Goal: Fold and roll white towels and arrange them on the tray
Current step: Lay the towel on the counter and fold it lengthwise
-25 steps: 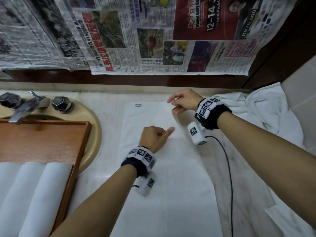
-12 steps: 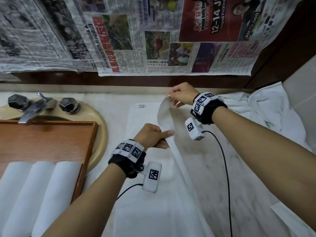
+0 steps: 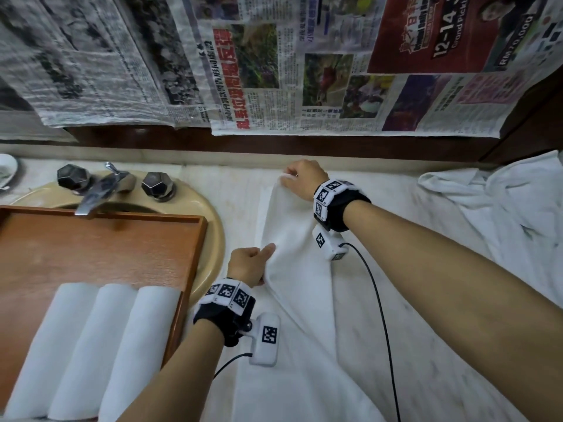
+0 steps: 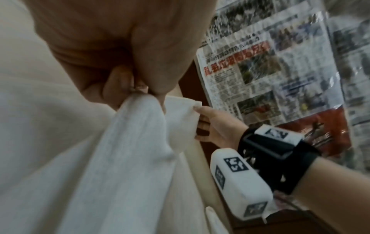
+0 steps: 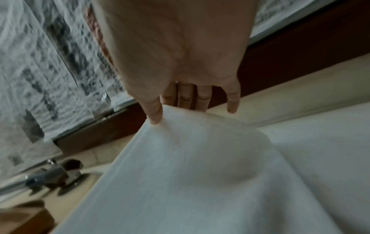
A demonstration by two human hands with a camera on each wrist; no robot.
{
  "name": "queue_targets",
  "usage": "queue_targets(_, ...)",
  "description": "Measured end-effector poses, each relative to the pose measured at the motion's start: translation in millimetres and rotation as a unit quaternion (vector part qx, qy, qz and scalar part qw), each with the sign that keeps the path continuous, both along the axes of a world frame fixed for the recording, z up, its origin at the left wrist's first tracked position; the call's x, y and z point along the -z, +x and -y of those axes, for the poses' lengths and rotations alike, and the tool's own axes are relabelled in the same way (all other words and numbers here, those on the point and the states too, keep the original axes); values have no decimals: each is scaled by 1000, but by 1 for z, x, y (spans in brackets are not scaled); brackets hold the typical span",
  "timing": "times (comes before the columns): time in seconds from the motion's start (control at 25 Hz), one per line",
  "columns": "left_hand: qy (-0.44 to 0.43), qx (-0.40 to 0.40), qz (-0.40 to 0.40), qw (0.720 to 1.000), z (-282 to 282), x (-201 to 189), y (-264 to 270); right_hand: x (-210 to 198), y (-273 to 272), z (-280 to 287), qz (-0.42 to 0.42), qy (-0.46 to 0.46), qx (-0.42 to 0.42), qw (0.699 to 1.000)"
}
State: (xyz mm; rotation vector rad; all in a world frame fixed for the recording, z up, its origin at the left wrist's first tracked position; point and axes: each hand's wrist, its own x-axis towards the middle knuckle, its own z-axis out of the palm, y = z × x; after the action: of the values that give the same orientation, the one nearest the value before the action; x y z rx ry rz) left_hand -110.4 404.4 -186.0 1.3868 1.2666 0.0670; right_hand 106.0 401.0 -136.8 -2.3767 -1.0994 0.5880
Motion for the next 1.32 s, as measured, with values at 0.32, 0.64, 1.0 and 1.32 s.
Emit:
queue_targets(0.32,111,-43,-37,992,-7,31,6,51,7,-10,73,-103,-79,989)
queue_targets(0.64,185,-30,-41,981,-10,40,8,65,19,-22,90,-64,-53,992)
queue_targets(1.0,169,-13,-148,974,-20,42,17,73,-3,-8,174,-85,-91,977)
queue_targets(1.32,139,-11,-149,979,-29,39,23,80,1,30,190,-186,-329,906)
